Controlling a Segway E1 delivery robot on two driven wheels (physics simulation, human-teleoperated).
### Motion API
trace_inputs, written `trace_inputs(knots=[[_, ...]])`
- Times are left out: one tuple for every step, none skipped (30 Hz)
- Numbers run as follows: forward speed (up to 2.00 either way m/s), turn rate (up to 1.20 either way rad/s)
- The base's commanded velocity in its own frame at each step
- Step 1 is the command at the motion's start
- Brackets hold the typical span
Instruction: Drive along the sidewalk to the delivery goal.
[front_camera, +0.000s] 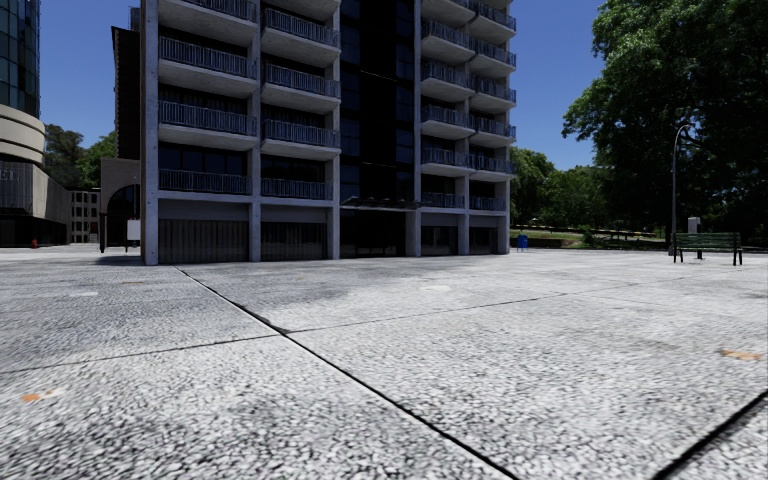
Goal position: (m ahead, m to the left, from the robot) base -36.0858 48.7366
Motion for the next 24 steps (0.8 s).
trace_inputs(knots=[[0.0, 0.0], [0.0, 0.0], [0.0, 0.0], [0.0, 0.0], [0.0, 0.0], [0.0, 0.0], [0.0, 0.0], [0.0, 0.0], [0.0, 0.0], [0.0, 0.0], [0.0, 0.0], [0.0, 0.0], [0.0, 0.0], [0.0, 0.0], [0.0, 0.0], [0.0, 0.0], [0.0, 0.0], [0.0, 0.0], [0.0, 0.0], [0.0, 0.0], [0.0, 0.0], [0.0, 0.0], [0.0, 0.0], [0.0, 0.0]])
